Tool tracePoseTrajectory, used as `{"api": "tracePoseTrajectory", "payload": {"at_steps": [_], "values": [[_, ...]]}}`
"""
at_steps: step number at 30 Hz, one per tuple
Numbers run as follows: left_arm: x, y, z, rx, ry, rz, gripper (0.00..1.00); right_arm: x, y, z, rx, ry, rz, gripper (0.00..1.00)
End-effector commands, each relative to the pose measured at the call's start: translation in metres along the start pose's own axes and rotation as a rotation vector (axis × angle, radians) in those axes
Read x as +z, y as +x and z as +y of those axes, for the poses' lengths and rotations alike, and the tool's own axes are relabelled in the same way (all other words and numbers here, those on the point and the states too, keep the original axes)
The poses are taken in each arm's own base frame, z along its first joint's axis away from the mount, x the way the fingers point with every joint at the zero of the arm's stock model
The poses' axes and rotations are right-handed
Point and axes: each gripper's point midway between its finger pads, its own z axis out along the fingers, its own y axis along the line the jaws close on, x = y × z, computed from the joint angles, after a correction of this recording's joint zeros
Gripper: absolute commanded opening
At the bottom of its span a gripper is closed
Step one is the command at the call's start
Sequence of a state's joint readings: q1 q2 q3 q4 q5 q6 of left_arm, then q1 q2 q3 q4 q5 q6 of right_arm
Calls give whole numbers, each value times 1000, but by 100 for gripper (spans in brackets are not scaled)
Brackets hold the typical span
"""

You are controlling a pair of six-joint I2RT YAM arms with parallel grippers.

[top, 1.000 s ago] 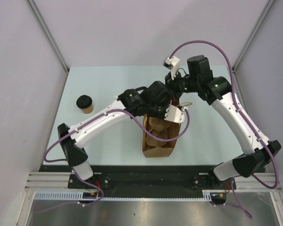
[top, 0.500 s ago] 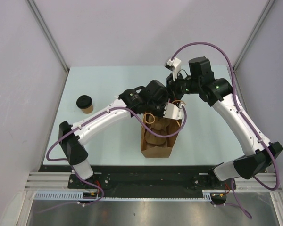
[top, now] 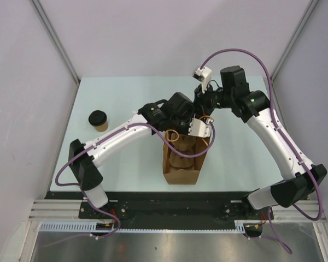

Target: Pack the takeout coffee

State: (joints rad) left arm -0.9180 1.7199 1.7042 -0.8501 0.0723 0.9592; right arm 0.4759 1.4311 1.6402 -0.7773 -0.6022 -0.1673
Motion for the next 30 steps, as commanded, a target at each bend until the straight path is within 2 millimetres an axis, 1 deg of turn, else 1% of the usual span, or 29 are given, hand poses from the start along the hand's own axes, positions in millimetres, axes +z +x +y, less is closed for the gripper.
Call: {"api": "tracePoseTrajectory", "payload": {"at_steps": [1, 2, 7, 8, 11, 13, 14, 16, 17, 19, 20, 21, 22, 23, 25, 27, 28, 30], "values": [[-4, 3, 7, -16, -15, 3, 30, -5, -13, 13, -3, -65, -46, 0], [-6, 1, 10, -16, -22, -3, 34, -4, -11, 13, 0, -66, -43, 0], [-14, -7, 17, -24, -34, -28, 41, -2, -10, 11, 0, -68, -41, 0], [-16, -10, 19, -25, -41, -35, 45, -2, -10, 10, 2, -67, -39, 0], [-25, -17, 26, -30, -56, -56, 48, -2, -10, 8, 2, -63, -39, 0], [-31, -19, 25, -41, -47, -60, 50, -1, -7, 4, 9, -57, -32, 0], [-38, -26, 29, -39, -52, -84, 51, -1, -7, 2, 10, -48, -32, 0], [-46, -30, 28, -47, -45, -96, 52, 1, -5, -5, 23, -29, -26, 0], [-53, -37, 29, -47, -47, -124, 52, 1, -4, -10, 30, -5, -23, 0], [-61, -42, 28, -44, -46, -153, 53, 3, -2, -17, 50, 18, -18, 0], [-69, -46, 24, -38, -43, -186, 54, 4, 0, -21, 59, 35, -13, 0], [-72, -48, 23, -37, -45, -201, 55, 5, 1, -22, 61, 39, -8, 0], [-70, -47, 17, -38, -32, -208, 58, 6, 2, -24, 66, 49, -5, 0], [-78, -52, 20, -37, -54, -242, 59, 6, 3, -25, 70, 52, -2, 0], [-81, -54, 19, -38, -61, -258, 62, 8, 6, -28, 74, 66, 9, 0], [-87, -58, 23, -52, -82, -276, 63, 7, 7, -29, 70, 79, 10, 0], [-88, -59, 26, -59, -96, -278, 65, 6, 8, -28, 56, 85, 6, 0], [-84, -54, 31, -69, -122, -248, 67, 4, 6, -26, 34, 85, -8, 0]]}}
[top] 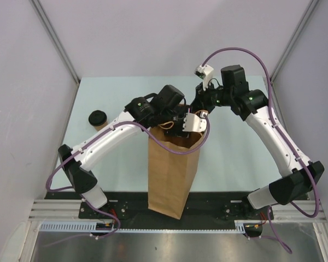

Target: Pack the takeout coffee

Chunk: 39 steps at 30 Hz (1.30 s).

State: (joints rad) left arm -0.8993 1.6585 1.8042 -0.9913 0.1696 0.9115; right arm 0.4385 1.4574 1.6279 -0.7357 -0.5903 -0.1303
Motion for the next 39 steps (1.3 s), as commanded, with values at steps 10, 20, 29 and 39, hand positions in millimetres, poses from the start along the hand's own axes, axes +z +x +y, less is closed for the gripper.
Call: {"api": "tracePoseTrajectory", "payload": {"at_steps": [10, 20, 29, 39], "values": [[-20, -16, 18, 21, -183, -118, 68, -12, -24, 11, -74, 10, -121, 0], [-2, 11, 18, 8, -186, 5, 78, -19, -26, 19, -101, 15, -128, 0], [-2, 16, 3, 105, -132, 25, 84, -18, -20, 17, -111, 20, -111, 0], [-6, 21, -24, 244, 2, 94, 84, -18, -20, 14, -132, 12, -115, 0]]}}
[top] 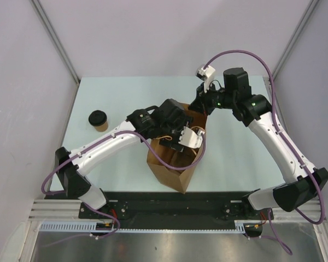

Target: Pack the takeout coffee

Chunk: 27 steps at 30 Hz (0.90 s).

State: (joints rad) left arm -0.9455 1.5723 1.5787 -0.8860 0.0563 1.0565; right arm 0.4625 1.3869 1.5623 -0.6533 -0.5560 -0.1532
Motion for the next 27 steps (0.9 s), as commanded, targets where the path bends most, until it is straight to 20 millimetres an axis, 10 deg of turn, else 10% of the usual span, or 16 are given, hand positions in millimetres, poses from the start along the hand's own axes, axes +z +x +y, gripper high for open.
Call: {"api": "tracePoseTrajectory", "payload": {"at_steps": [1, 27], "values": [[-22, -3, -1, 92, 17, 4, 84, -10, -12, 4, -52, -6, -50, 0], [-104, -80, 50, 44, -340, -408, 85, -5, -10, -2, -49, 6, -63, 0]]}}
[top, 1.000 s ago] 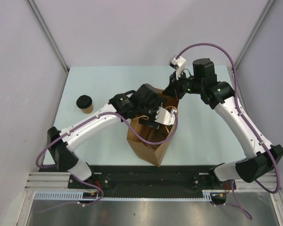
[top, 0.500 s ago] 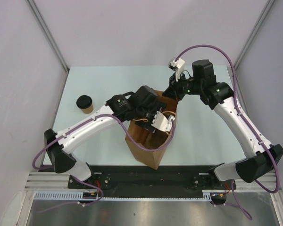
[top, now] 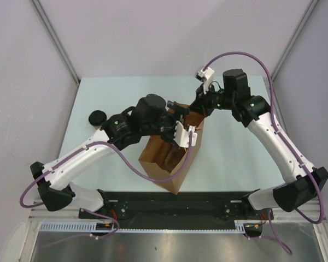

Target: Pack the takeout coffee

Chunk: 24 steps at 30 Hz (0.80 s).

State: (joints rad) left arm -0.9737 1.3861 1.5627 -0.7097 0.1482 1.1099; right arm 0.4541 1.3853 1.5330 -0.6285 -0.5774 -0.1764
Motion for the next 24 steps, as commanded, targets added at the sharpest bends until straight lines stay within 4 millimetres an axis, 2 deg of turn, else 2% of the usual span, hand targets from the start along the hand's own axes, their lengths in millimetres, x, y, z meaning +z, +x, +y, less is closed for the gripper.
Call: {"api": "tracePoseTrajectory", "payload": {"at_steps": [1, 3, 6, 7, 9, 10, 13, 14, 16, 18, 23, 24], "values": [[-22, -26, 18, -67, -106, -136, 85, -9, -15, 0, -30, 20, -63, 0], [-24, -25, 12, -81, -98, -140, 86, -8, -16, 0, -31, 23, -70, 0], [-29, -26, 14, -145, -109, -156, 86, -8, -16, 1, -31, 23, -73, 0], [-34, -24, 20, -174, -127, -162, 86, -9, -15, 0, -33, 26, -74, 0], [-42, -33, 24, -261, -143, -227, 86, -9, -13, -1, -29, 29, -71, 0], [-56, -37, 31, -282, -177, -260, 87, -8, -13, -1, -29, 31, -76, 0], [-70, -51, 31, -329, -208, -356, 92, -8, -13, -3, -30, 38, -85, 0], [-81, -56, 33, -333, -234, -383, 96, -8, -14, -4, -29, 41, -89, 0], [-87, -59, 37, -373, -259, -406, 97, -8, -16, -5, -27, 48, -95, 0], [-91, -58, 45, -448, -287, -405, 97, -8, -16, -8, -19, 55, -100, 0], [-116, -49, 88, -645, -422, -428, 97, -9, -16, -8, 14, 69, -113, 0], [-121, -50, 97, -701, -444, -450, 97, -14, -22, -7, 9, 72, -142, 0]]}}
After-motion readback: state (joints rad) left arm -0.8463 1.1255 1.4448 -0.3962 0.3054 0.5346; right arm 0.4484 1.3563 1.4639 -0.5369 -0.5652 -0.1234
